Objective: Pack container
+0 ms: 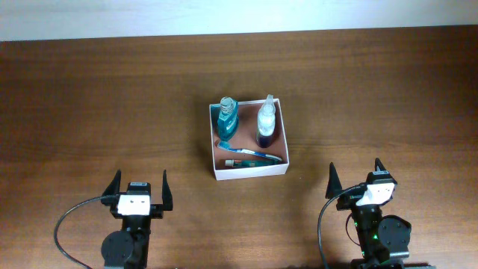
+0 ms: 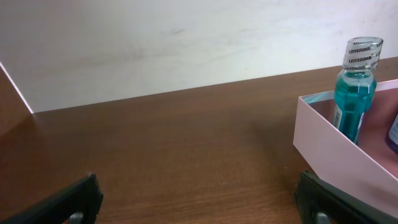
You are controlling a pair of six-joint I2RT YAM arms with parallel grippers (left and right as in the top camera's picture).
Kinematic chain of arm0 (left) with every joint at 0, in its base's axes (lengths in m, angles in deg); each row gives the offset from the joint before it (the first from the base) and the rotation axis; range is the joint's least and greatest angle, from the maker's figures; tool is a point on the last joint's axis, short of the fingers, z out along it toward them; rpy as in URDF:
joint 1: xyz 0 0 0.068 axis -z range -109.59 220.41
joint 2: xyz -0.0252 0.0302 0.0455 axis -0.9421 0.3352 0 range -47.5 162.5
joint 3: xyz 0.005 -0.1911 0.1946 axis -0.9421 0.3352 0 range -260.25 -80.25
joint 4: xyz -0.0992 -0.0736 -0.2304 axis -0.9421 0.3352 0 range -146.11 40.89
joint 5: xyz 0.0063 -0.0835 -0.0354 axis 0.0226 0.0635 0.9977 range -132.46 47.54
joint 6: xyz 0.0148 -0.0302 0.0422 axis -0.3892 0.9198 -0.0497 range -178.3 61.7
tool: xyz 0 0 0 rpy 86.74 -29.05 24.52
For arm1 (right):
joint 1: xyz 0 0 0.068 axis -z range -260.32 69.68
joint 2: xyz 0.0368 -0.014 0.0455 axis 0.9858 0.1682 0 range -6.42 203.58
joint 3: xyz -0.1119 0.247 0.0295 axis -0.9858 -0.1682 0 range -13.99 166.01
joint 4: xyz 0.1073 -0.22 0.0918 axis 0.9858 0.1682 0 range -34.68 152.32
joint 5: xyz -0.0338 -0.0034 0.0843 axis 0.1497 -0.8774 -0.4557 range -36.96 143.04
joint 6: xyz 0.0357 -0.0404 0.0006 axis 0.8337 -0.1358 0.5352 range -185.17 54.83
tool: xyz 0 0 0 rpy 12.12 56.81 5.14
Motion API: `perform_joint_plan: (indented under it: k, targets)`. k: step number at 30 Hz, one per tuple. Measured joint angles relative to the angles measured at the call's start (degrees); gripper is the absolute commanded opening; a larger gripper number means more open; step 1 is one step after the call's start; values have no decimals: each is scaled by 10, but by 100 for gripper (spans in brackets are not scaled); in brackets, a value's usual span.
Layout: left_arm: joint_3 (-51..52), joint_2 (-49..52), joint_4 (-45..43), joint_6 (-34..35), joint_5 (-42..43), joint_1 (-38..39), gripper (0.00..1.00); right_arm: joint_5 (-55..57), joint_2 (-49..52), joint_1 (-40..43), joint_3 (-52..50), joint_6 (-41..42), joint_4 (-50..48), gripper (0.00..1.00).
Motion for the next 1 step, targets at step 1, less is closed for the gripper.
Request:
perform_joint_plan:
  k: [1]
  targets:
    - [0, 0, 0, 0, 0, 0, 100, 0, 0, 0, 0, 0, 0, 99]
